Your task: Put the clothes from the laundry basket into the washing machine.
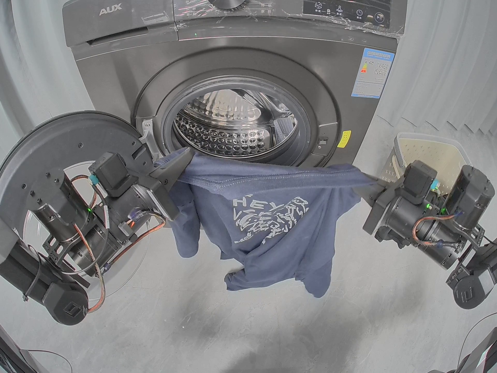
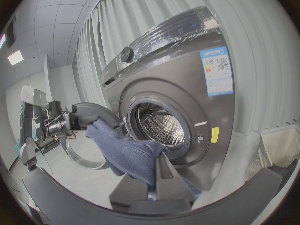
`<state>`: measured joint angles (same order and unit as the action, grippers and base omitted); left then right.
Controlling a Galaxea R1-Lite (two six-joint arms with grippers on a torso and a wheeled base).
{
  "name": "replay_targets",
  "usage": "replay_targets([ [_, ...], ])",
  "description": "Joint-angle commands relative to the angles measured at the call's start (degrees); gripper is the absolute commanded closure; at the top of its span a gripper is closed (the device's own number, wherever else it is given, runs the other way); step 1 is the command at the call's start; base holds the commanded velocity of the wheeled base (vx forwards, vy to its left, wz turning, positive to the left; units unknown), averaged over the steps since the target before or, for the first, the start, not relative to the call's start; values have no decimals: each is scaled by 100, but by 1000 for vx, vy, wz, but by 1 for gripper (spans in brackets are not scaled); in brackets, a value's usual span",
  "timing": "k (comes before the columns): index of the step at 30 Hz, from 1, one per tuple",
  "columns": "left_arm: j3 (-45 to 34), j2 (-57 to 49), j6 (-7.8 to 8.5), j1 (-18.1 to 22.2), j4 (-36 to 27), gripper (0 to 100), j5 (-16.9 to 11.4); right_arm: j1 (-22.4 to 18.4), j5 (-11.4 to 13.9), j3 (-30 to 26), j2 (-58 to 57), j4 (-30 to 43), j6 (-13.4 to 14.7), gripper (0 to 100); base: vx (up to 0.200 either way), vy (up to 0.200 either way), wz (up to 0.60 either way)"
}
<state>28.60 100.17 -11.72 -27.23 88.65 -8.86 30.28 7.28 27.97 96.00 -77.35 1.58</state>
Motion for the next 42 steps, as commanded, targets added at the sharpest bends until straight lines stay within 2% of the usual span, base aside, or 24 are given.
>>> replay_targets([
  [1, 14, -314, -6, -19, -6, 100, -10, -84, -16, 359, -187, -70, 26, 100, 0, 0, 0],
  [11, 128, -437, -6, -19, -6, 100, 51, -110, -60, 798, -240, -87, 167, 100, 0, 0, 0],
  [14, 137, -463, 11, -10, 3, 100, 51, -101, -218, 912, -240, -149, 219, 100, 0, 0, 0],
  [18, 207, -630, -6, -19, -41, 100, 25, -57, -288, 1036, -249, -158, 290, 100, 0, 0, 0],
  [42, 260, -736, -15, -28, -76, 100, 7, 13, -315, 1106, -336, -149, 307, 100, 0, 0, 0],
])
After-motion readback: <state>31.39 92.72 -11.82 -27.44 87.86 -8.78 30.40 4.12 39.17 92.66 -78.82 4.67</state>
